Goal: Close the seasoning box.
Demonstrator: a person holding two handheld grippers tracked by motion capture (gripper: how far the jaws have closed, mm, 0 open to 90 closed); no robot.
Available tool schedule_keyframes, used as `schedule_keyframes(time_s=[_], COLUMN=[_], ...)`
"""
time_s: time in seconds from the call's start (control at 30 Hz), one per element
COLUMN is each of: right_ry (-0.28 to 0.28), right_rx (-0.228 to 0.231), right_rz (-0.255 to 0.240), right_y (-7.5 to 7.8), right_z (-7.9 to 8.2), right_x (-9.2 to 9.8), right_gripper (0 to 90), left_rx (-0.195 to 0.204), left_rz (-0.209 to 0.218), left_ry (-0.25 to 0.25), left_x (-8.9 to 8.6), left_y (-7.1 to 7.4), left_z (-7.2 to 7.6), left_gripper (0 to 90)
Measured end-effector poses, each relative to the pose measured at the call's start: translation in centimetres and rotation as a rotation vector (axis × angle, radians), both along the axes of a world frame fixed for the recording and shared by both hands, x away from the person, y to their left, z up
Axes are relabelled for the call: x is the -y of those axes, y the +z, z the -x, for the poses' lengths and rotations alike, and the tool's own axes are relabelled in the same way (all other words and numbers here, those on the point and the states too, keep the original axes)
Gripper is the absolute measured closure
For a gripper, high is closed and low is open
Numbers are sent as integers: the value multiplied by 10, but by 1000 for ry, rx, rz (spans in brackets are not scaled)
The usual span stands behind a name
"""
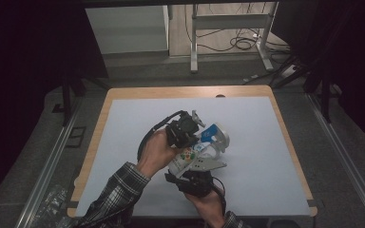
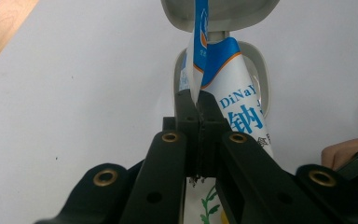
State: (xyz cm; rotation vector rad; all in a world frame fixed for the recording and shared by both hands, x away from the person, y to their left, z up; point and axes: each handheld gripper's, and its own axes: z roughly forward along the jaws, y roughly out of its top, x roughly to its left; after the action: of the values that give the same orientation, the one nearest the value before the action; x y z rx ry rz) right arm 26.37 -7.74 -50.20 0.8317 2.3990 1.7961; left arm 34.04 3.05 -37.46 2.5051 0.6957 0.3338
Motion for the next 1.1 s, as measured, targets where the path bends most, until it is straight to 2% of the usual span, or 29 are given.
schedule_keyframes(time_s=[0.1, 0.17, 0.43, 0.87, 0.93, 1.1], right_ry=[0, 1, -2, -3, -4, -5], right_rx=[1, -18, 2, -6, 9, 13], right_rz=[-3, -6, -12, -26, -29, -33], right_y=[1, 2, 2, 3, 3, 4], right_z=[0, 1, 1, 2, 1, 2], right_x=[0, 1, 1, 2, 2, 2], right_gripper=[731, 730, 731, 730, 731, 730], left_rx=[1, 1, 2, 10, 11, 15], left_rz=[-4, -7, -12, -26, -27, -36], left_ry=[1, -1, 0, 1, 2, 3], left_x=[0, 1, 2, 2, 2, 3], left_y=[0, 0, 0, 0, 0, 0], left_z=[0, 0, 1, 2, 2, 3], left_gripper=[900, 900, 900, 900, 900, 900])
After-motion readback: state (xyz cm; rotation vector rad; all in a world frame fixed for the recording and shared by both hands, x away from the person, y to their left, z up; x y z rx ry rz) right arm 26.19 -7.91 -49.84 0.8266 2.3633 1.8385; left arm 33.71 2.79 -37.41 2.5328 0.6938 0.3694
